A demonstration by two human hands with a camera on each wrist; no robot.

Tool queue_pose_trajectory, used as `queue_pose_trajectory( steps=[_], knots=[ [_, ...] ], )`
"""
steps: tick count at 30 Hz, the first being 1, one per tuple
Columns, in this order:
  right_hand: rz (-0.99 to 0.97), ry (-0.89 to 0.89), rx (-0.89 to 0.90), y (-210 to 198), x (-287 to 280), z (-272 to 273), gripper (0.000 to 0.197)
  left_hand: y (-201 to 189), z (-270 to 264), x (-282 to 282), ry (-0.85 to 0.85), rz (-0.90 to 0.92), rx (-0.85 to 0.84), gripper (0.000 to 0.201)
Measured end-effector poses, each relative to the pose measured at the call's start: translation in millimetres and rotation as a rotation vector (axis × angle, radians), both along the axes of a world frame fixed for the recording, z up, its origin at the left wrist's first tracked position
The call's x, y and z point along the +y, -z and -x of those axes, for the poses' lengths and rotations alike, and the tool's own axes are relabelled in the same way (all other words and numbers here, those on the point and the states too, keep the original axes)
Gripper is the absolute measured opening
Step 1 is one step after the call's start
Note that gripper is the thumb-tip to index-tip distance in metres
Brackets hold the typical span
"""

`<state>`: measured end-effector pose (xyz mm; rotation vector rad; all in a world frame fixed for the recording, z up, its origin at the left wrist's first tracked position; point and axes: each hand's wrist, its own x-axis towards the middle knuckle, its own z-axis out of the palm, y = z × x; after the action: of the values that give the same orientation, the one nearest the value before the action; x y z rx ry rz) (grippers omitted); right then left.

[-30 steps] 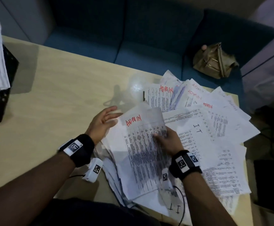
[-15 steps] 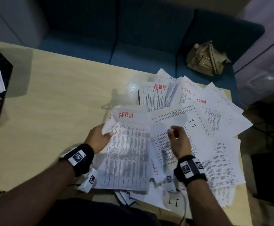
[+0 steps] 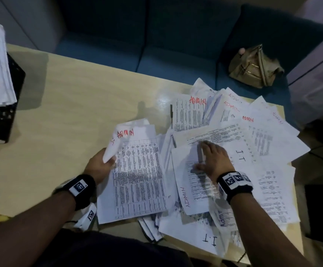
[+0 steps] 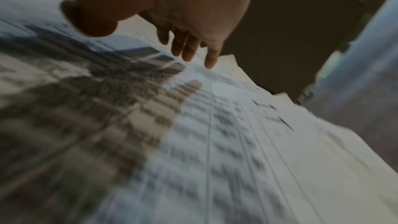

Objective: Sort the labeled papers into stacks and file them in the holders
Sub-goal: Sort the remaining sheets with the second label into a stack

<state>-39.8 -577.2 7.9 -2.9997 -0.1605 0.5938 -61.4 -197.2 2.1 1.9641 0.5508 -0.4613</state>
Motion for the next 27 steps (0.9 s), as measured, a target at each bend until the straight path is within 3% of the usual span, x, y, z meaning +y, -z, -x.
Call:
queue_pose_trajectory(
  steps=[2,4,10,13,15,19,21,24,27],
  knots=[
    [0.036,-0.148,0.084,0,16,-14,0.097,-1,-1,4,-0.024,0.034,0.034,0.036],
    [0.036,-0.182,0.054,-1,24,-28,0.088,-2,-4,8,0.004,0.011,0.06,0.037],
    [0.039,-0.259,0.19,-22,27,-66,0.026,-12,-6,0,-0.131,0.158,0.073,0.05],
    [0.124,-0.382,0.023,-32,24,-87,0.022,-7,-5,1,-0.187,0.251,0.088,0.05],
    [0.186,-0.423,0.008,-32,27,-98,0.025,-6,-3,1,-0.178,0.233,0.078,0.049],
    [0.111,-0.361,0.027,-26,36,-99,0.017,-8,-3,1,-0.18,0.229,0.06,0.047],
    [-0.006,-0.245,-0.004,-34,36,-96,0.015,-8,-3,3,-0.149,0.184,0.053,0.048],
    [-0.225,-0.012,0.039,-67,34,-89,0.026,-11,-3,4,-0.078,0.106,0.039,0.049],
    [-0.366,0.009,-0.059,-118,33,-81,0.02,-14,-3,2,-0.156,0.225,0.055,0.047]
  ],
)
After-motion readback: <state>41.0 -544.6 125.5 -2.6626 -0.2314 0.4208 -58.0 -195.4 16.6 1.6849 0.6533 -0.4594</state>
